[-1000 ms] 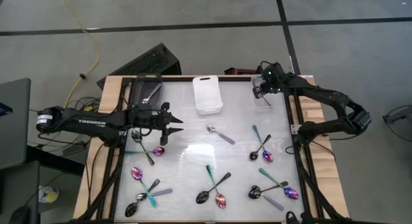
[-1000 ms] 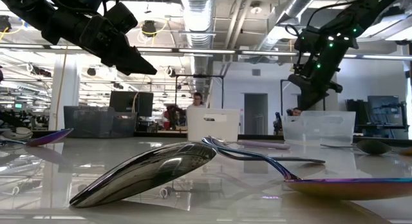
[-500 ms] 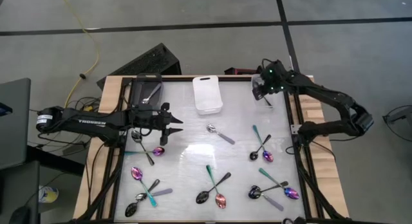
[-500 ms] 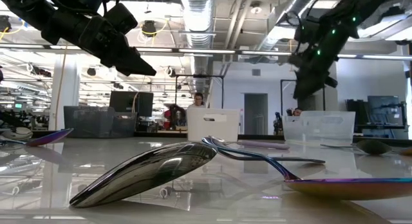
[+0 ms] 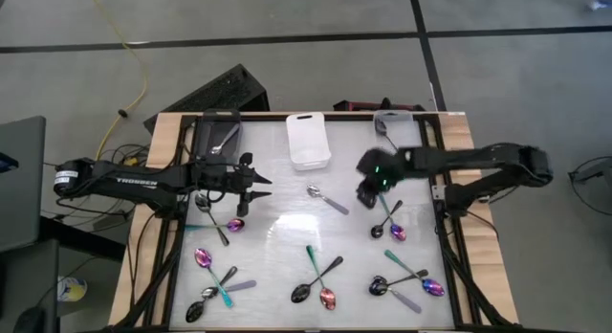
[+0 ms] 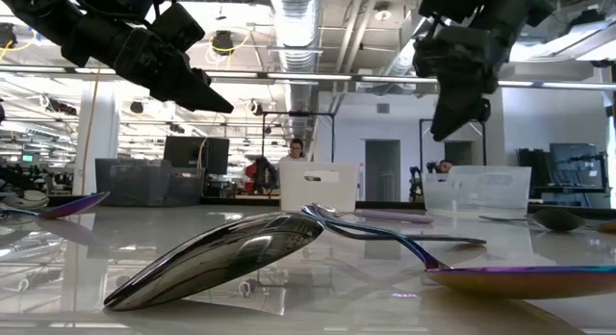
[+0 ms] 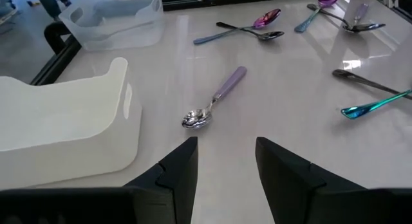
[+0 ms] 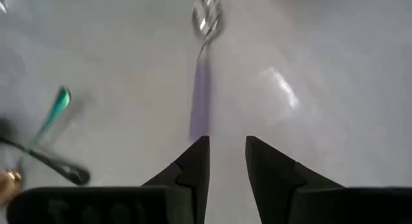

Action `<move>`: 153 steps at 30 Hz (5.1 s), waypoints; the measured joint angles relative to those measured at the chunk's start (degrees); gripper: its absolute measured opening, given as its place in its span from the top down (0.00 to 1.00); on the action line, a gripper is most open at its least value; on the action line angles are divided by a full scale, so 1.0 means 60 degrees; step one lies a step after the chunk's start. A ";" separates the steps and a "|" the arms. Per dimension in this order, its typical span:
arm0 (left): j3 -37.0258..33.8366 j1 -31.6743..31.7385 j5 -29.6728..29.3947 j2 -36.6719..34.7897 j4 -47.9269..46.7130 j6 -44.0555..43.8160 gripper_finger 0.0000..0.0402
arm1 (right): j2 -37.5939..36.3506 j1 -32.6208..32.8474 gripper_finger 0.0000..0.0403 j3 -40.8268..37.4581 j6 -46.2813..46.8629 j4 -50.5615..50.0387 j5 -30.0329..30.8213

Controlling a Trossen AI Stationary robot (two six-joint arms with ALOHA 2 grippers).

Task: Sort silverware by color (type)
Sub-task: Put the blue spoon into the transparent bin

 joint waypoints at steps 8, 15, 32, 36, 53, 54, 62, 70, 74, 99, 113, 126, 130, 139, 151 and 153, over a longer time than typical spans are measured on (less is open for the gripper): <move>0.0000 -0.0001 0.0000 -0.0001 0.0005 0.0102 0.65 | 0.1178 0.1488 0.69 -0.0007 0.0313 0.0885 0.0831; 0.0000 -0.0003 0.0000 0.0001 0.0145 -0.0121 0.65 | 0.2452 0.1461 0.67 0.0134 -0.1220 0.3678 0.0909; 0.0000 0.0001 -0.0201 0.0001 0.0388 -0.0237 0.65 | 0.3044 0.1514 0.48 0.1887 -0.0266 -0.2072 0.0736; 0.0000 -0.0001 -0.0376 0.0001 0.0454 -0.0235 0.65 | 0.2690 0.2034 0.50 0.1654 0.1453 -0.3915 0.1095; 0.0007 0.0001 -0.0612 -0.0003 0.0925 -0.0468 0.65 | 0.2485 0.2038 0.52 -0.0376 0.3590 -0.3367 0.1327; 0.0007 0.0001 -0.0612 -0.0003 0.0907 -0.0488 0.65 | 0.2499 0.1990 0.52 -0.0471 0.3582 -0.3269 0.1323; 0.0007 0.0001 -0.0608 -0.0003 0.0857 -0.0484 0.65 | 0.2449 0.1659 0.53 -0.1315 0.3557 -0.2167 0.0831; 0.0007 0.0001 -0.0605 -0.0003 0.0769 -0.0412 0.65 | 0.2464 0.1767 0.78 -0.1337 0.3972 -0.2018 0.0211; 0.0007 0.0001 -0.0603 -0.0003 0.0692 -0.0249 0.65 | 0.2464 0.1882 0.93 -0.1340 0.4036 -0.1532 0.0309; 0.0004 -0.0003 0.0125 -0.0003 0.0251 0.0093 0.65 | 0.2518 0.4606 0.93 0.2918 0.3111 -0.3035 0.2962; 0.0004 -0.0003 0.0492 -0.0003 -0.0021 -0.0650 0.65 | 0.2507 0.4287 0.93 0.3191 0.0479 -0.2819 0.3768; 0.0004 -0.0003 0.0484 -0.0003 -0.0014 -0.0765 0.65 | 0.2504 0.2366 0.93 0.3191 -0.4405 -0.1628 0.3735; 0.0004 -0.0003 0.0484 -0.0003 -0.0033 -0.0847 0.65 | 0.2500 0.2017 0.90 0.3191 -0.5922 -0.1002 0.3722; 0.0004 -0.0003 0.0477 -0.0003 -0.0258 -0.0889 0.65 | 0.2500 0.1794 0.91 0.3195 -0.7958 -0.0779 0.3719; 0.0004 -0.0003 0.0336 -0.0003 -0.0243 -0.0664 0.65 | 0.2500 0.1603 0.92 0.3195 -0.9839 -0.0681 0.5019; 0.0004 -0.0003 0.0335 -0.0003 -0.0243 -0.0703 0.65 | 0.2500 0.1437 0.92 0.3195 -1.0210 -0.0665 0.5029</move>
